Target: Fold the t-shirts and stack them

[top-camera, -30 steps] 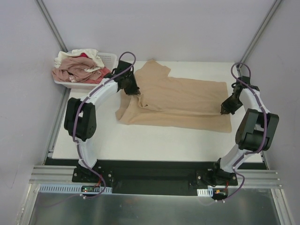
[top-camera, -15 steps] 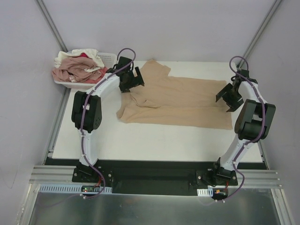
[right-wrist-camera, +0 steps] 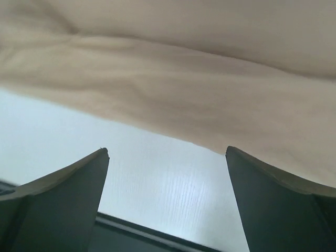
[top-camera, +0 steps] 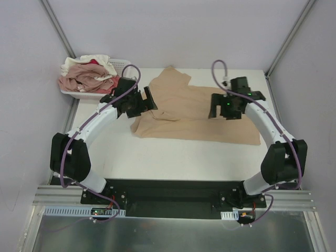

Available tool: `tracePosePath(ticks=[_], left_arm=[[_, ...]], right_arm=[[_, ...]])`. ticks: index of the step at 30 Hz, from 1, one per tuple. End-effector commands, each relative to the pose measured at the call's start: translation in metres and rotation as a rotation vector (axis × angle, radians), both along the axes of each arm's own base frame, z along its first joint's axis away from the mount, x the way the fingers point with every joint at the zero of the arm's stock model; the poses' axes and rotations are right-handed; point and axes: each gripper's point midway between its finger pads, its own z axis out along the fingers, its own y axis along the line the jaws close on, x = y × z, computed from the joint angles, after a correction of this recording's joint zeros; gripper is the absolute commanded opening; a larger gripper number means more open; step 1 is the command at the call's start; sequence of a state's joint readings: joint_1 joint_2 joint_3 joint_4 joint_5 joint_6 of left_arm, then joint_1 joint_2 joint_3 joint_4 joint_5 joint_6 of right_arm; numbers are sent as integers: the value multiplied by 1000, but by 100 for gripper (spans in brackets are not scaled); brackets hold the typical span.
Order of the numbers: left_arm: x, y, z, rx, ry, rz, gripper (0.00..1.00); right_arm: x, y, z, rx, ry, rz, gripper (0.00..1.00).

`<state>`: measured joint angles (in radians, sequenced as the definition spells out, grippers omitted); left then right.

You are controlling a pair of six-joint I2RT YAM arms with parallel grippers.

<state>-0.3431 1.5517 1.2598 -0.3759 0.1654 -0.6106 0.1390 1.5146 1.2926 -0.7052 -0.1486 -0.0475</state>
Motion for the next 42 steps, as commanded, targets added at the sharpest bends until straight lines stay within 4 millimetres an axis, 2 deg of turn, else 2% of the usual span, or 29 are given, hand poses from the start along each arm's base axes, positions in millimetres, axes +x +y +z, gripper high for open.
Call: tracePosePath(ticks=[1, 2, 3, 4, 5, 6, 7, 8, 9, 10, 11, 16, 21, 22, 23, 25, 28, 29, 30, 36, 37, 38, 40, 42], left_arm=[[-29, -14, -16, -72, 19, -108, 99], [-32, -16, -17, -84, 18, -121, 99], [-36, -18, -24, -93, 29, -135, 99], [-33, -20, -25, -108, 15, -144, 99], [-35, -24, -31, -124, 37, -163, 99], [-34, -24, -37, -126, 51, -161, 99], [-33, -23, -42, -131, 69, -152, 99], [-32, -23, -53, -139, 103, -149, 99], [-30, -22, -58, -151, 126, -133, 99], [-26, -17, -68, -152, 150, -115, 99], [-23, -14, -72, -151, 155, -103, 99], [-11, -1, -93, -131, 194, -68, 99], [-5, 15, -108, -125, 228, -27, 99], [-5, 15, -111, -124, 238, -30, 99], [-6, 14, -113, -127, 243, -35, 99], [-8, 13, -116, -129, 252, -40, 99], [-12, 14, -121, -129, 266, -40, 99], [-13, 15, -123, -125, 270, -39, 99], [-14, 15, -123, -123, 270, -39, 99], [-15, 16, -125, -118, 272, -35, 99], [-15, 16, -126, -118, 277, -35, 99], [-15, 16, -126, -120, 278, -35, 99], [-16, 16, -128, -118, 282, -34, 99], [-17, 17, -129, -118, 287, -32, 99]], right_arm=[[4, 92, 19, -46, -142, 563, 98], [7, 110, 10, -22, -115, 626, 98], [15, 133, 27, 10, -160, 687, 98], [15, 153, 21, 88, -128, 753, 99], [18, 167, 24, 130, -134, 785, 99], [30, 181, 42, 159, -183, 800, 99], [37, 189, 26, 149, -154, 819, 99], [34, 204, 23, 139, -156, 867, 99], [39, 214, 33, 131, -184, 896, 99], [40, 223, 16, 129, -146, 926, 99], [37, 234, 15, 130, -151, 969, 99], [51, 263, 3, 197, -149, 995, 99], [64, 280, -7, 223, -169, 985, 99], [65, 282, -16, 225, -152, 983, 100], [67, 285, -15, 228, -157, 984, 96], [69, 288, -25, 233, -140, 980, 94], [71, 288, -38, 230, -119, 968, 84], [71, 289, -40, 229, -115, 967, 76], [70, 289, -44, 228, -103, 965, 73], [58, 286, -58, 236, -45, 977, 63], [58, 284, -60, 232, -39, 973, 59], [57, 285, -60, 233, -34, 966, 49], [60, 285, -59, 229, -40, 954, 40], [66, 284, -58, 211, -58, 928, 24]])
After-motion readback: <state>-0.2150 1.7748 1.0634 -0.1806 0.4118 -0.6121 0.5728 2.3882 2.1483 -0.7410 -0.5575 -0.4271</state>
